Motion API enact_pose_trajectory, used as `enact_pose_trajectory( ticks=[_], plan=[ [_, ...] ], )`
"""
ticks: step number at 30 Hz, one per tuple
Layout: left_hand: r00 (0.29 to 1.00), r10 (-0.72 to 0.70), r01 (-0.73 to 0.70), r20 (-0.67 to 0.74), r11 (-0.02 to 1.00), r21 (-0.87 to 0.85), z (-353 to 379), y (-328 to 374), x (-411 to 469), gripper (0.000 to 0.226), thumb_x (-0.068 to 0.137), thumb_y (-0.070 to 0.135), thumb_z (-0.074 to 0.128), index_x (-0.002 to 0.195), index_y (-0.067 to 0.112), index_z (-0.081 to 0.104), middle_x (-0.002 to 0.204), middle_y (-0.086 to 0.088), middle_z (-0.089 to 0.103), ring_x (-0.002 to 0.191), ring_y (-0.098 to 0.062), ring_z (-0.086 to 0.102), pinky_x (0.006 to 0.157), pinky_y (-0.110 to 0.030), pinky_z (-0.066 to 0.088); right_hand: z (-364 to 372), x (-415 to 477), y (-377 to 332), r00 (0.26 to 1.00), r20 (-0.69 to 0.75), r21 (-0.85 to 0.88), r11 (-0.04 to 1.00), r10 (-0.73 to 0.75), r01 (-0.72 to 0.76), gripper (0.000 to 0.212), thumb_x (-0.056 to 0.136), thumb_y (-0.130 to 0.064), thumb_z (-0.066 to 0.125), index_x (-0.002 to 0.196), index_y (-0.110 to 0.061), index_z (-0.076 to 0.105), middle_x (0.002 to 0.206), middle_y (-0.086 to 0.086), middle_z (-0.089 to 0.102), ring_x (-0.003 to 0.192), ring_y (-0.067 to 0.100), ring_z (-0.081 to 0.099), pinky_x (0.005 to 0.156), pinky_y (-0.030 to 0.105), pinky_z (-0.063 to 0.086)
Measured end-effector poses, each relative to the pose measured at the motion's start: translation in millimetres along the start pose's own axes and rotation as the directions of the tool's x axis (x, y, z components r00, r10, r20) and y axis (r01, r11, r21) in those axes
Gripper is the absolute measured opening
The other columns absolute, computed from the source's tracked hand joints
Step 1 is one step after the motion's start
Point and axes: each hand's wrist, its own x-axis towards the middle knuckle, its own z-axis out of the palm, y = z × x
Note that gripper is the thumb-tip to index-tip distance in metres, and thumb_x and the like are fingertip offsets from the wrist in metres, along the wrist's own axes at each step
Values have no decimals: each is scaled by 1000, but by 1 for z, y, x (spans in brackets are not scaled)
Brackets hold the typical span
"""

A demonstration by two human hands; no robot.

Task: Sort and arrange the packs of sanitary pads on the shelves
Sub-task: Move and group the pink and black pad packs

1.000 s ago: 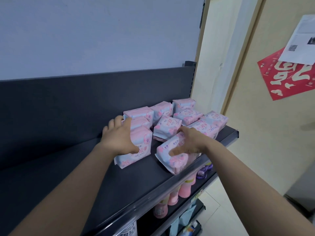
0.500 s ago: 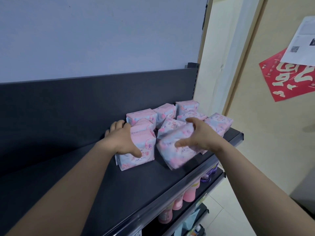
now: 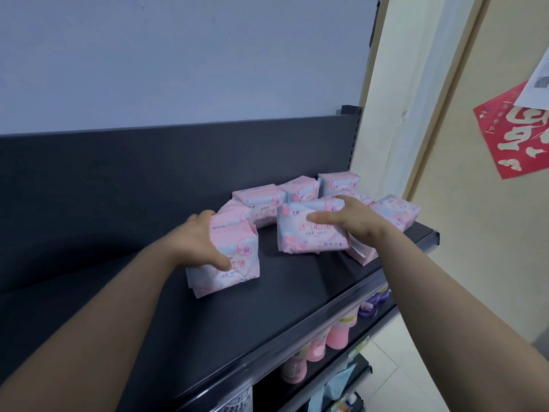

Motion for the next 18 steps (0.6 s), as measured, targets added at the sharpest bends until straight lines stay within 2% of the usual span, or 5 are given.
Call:
enact_pose_trajectory(
  ticks=[2, 7, 13, 16, 18],
  plan=[
    [1000, -13, 13, -6, 1000, -19, -3, -2, 0, 108, 50, 42, 85, 141, 28, 28, 124, 6, 38, 106, -16, 51, 85, -35, 52, 1, 12, -3, 997, 71, 35, 998, 43, -45, 49, 69, -25, 86, 111, -7, 69, 103, 6, 74, 99, 23, 70, 91, 39, 54],
    [998, -58, 56, -23, 996, -62, 1, -2, -1, 108, 38, 49, 84, 132, 31, 34, 121, 7, 43, 100, -15, 56, 83, -39, 55, 6, 33, -6, 981, 151, -74, 991, 121, -111, 51, 66, -34, 86, 109, -11, 70, 100, 2, 75, 92, 18, 72, 89, 36, 55],
    [989, -135, 134, -57, 991, -17, 8, 1, -3, 102, 35, 55, 82, 125, 32, 38, 114, 6, 45, 98, -19, 56, 80, -40, 56, -5, 47, -3, 977, 177, -162, 982, 123, -94, 46, 67, -40, 85, 103, -17, 69, 90, -8, 73, 67, 0, 70, 50, 12, 49],
    [982, -177, 179, -73, 983, 30, 14, 9, -3, 113, 42, 53, 82, 138, 32, 27, 119, 5, 39, 108, -23, 49, 90, -42, 50, -1, 55, -2, 970, 201, -241, 967, 137, -86, 73, 46, -53, 91, 107, -18, 69, 99, -6, 74, 80, 6, 72, 69, 23, 57],
    [975, -205, 209, -88, 977, 37, 16, 12, -3, 117, 46, 52, 83, 144, 31, 21, 124, 4, 36, 113, -24, 45, 94, -42, 47, 2, 59, -3, 952, 260, -300, 951, 159, -77, 75, 43, -58, 90, 106, -21, 71, 98, -7, 75, 86, 11, 72, 83, 32, 56]
  ],
)
